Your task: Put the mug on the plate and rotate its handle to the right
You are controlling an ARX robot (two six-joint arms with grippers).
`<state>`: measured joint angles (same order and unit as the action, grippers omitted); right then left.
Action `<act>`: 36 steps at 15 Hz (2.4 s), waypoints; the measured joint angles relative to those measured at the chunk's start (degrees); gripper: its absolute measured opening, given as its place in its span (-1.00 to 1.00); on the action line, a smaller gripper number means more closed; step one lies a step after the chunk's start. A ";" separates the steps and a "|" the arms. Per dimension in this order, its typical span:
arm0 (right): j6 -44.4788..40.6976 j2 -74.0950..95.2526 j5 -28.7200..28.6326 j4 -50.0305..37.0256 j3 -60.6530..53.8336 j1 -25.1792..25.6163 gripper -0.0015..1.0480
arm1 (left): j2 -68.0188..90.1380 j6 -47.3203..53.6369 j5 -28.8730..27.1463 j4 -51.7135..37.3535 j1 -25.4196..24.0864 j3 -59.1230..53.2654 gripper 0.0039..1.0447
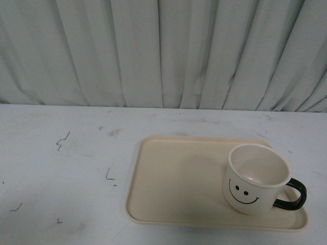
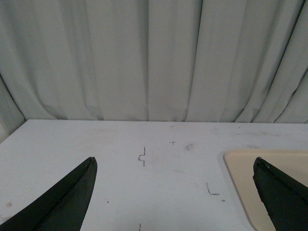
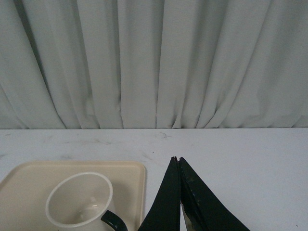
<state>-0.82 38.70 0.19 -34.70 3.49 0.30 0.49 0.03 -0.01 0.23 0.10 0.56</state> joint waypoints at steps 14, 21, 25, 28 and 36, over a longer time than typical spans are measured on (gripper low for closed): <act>0.00 -25.64 -0.02 21.57 -2.86 -0.02 -0.96 | 0.00 0.00 0.00 0.00 0.00 0.00 0.88; 0.04 -38.47 -0.17 34.84 -2.82 -0.02 -0.96 | 0.00 0.00 -0.02 -0.02 0.00 0.00 0.88; 0.02 -38.47 -0.17 34.97 -2.82 -0.02 -0.29 | 0.00 0.00 0.00 -0.02 0.00 0.00 0.88; 0.02 -38.47 -0.15 34.97 -2.82 -0.02 -0.08 | 0.00 0.00 0.00 -0.02 0.00 0.00 0.88; 0.11 -38.47 -0.17 34.97 -2.82 -0.02 0.87 | 0.00 0.00 0.00 -0.02 0.00 0.00 0.88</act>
<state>-0.71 0.23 0.01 0.27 0.67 0.27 0.49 0.03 -0.01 0.21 0.10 0.56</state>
